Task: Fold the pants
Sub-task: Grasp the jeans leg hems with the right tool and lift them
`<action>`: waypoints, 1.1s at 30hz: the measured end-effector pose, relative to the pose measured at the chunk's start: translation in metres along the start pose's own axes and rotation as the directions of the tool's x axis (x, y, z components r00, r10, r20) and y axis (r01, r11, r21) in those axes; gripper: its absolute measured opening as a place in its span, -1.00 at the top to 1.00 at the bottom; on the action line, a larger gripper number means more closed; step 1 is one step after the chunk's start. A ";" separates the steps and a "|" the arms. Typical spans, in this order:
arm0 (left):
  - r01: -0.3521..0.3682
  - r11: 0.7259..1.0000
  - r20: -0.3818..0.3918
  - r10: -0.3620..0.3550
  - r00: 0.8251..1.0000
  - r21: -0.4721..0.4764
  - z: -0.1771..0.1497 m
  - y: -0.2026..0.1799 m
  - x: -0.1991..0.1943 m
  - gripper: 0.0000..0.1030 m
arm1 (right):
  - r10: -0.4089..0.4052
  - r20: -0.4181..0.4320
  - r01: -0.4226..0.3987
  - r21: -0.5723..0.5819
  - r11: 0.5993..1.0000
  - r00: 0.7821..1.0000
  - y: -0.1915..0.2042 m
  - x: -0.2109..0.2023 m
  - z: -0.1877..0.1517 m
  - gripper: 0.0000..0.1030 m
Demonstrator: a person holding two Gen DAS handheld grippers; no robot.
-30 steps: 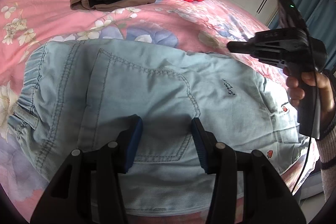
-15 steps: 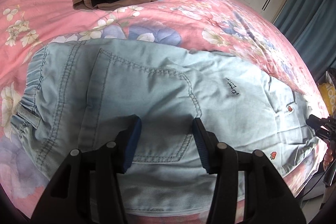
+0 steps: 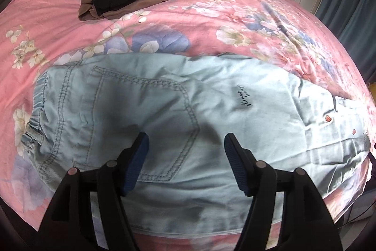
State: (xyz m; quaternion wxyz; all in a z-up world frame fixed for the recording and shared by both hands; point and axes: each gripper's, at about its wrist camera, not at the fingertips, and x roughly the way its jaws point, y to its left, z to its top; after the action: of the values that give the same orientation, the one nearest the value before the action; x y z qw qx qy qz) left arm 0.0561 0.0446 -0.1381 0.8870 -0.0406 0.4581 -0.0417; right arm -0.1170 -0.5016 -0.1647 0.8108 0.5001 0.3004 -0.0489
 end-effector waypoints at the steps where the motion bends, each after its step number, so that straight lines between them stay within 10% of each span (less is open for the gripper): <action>1: 0.008 1.000 0.005 -0.008 1.000 0.008 0.001 -0.006 -0.003 -0.31 | 0.027 -0.019 -0.026 0.025 0.999 0.999 -0.004 0.004 -0.003 0.31; 17: 0.181 0.983 -0.005 -0.181 0.984 0.018 -0.001 -0.056 -0.021 -0.40 | 0.052 0.056 -0.061 0.166 0.984 0.997 -0.024 0.023 -0.021 0.31; 30: 0.217 0.974 -0.018 -0.217 0.976 0.057 -0.005 -0.075 -0.030 -0.40 | -0.028 0.096 0.021 0.068 0.997 0.995 0.007 0.036 -0.018 0.30; 33: 0.218 0.974 -0.018 -0.217 0.976 0.058 -0.005 -0.076 -0.031 -0.40 | -0.045 0.106 0.044 0.013 0.999 0.993 0.018 0.040 -0.019 0.61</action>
State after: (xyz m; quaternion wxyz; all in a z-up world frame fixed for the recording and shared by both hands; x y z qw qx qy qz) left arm 0.0318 -0.0272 -0.1075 0.8752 -0.0637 0.4546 -0.1526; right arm -0.0855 -0.4678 -0.1783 0.8217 0.4941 0.2676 -0.0952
